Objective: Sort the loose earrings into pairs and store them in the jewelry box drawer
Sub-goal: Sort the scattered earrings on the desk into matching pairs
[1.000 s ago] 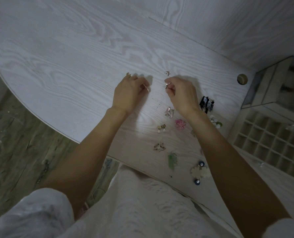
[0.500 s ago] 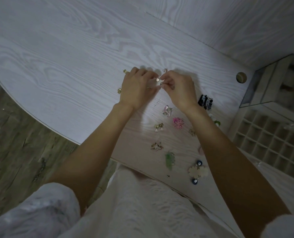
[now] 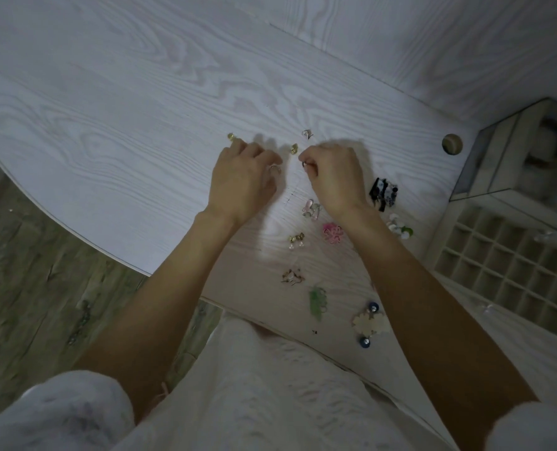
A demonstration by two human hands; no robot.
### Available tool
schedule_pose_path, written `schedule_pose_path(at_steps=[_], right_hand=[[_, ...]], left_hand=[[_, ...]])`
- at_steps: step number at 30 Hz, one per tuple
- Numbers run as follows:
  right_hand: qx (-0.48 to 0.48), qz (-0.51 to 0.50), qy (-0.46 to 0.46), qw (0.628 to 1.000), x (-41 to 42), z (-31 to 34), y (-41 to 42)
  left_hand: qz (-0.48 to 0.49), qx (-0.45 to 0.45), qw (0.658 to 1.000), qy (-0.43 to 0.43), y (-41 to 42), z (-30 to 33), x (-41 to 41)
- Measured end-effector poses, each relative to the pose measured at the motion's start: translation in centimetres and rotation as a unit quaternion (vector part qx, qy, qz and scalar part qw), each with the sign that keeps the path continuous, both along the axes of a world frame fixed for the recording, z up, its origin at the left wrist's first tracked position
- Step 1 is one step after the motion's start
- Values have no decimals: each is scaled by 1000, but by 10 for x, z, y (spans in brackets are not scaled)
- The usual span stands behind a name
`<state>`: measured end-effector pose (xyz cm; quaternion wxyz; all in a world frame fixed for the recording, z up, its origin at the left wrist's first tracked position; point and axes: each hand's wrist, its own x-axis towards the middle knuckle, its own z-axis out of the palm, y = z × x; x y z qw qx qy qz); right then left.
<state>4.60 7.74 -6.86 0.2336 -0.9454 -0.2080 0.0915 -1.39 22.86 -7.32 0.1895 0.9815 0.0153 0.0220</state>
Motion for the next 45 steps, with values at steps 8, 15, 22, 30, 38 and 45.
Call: schedule_pose_path(at_steps=[8,15,22,30,38,45], right_hand=[[-51,43,39,997,-25,3,-1],[13,-12,76,997,-43,9,-8],[-108,-13,-12,994,-46,4,1],[-99,6,0,995,-53,8,4],[-24,11,9,1000,-42,24,-9],[18,21,19,999,13,17,-8]], left_hand=[[21,-93,993,73,-16,3,-9],[121,-176,975,67,-24,-4,-38],[152,-201,966,50,-28,-5,-38],[132,-206,968,57,-31,0,-40],[120,-238,961,77,-7,16,-53],[167,-151,974,-14,52,14,-57]])
